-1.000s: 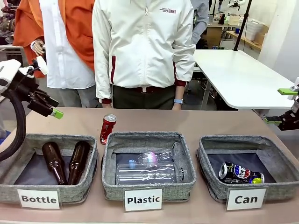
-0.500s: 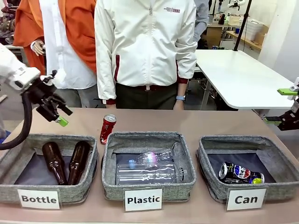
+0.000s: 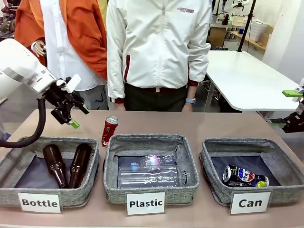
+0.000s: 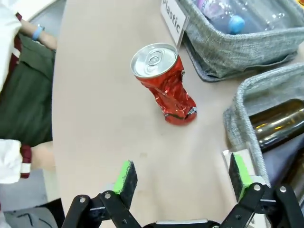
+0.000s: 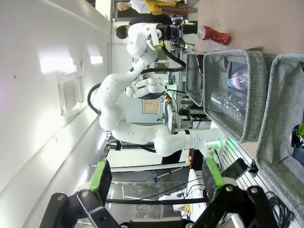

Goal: Sort the can waste into the basket.
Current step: Pick up the can waste from the table and place it in the right Fabric basket.

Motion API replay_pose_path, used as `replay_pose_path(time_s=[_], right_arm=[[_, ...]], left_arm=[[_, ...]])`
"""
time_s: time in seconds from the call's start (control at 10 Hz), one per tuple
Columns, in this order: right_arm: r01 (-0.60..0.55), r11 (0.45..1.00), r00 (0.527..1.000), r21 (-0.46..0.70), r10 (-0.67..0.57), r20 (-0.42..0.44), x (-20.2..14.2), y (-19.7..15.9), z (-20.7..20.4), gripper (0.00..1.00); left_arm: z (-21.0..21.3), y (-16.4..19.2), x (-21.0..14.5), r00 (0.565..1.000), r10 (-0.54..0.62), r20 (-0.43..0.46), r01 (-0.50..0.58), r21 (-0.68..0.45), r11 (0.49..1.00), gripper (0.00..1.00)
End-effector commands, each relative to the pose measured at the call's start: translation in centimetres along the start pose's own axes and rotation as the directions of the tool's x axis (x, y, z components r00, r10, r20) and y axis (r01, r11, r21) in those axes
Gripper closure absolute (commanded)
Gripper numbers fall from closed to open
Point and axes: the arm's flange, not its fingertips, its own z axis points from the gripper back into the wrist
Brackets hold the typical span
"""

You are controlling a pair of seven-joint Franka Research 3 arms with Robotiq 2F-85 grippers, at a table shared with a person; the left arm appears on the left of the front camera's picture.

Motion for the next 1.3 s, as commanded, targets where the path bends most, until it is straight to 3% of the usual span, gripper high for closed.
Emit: replay_pose_path(time_s=[0.0, 0.4, 0.5, 1.2], right_arm=[[-0.022, 1.0, 1.0, -0.002, 0.022, -0.012, -0.2, 0.2, 0.3, 0.0], [-0.022, 1.0, 1.0, -0.002, 0.022, -0.012, -0.2, 0.2, 0.3, 0.0], [-0.022, 1.0, 1.0, -0.002, 0.022, -0.012, -0.2, 0.2, 0.3, 0.0], [-0.022, 1.0, 1.0, -0.002, 0.022, -0.012, -0.2, 0.2, 0.3, 0.0]], left_arm=[[-1.4, 1.0, -0.5, 0.996, -0.063, 0.059, 0.063, 0.003, 0.998, 0.0], [-4.9, 4.2, -0.2, 0.989, -0.075, 0.125, 0.082, -0.052, 0.995, 0.0], [-5.8, 4.6, -0.2, 0.987, -0.062, 0.149, 0.078, -0.103, 0.992, 0.0], [-9.2, 6.1, -0.3, 0.961, 0.038, 0.275, 0.015, -0.189, 0.982, 0.0]])
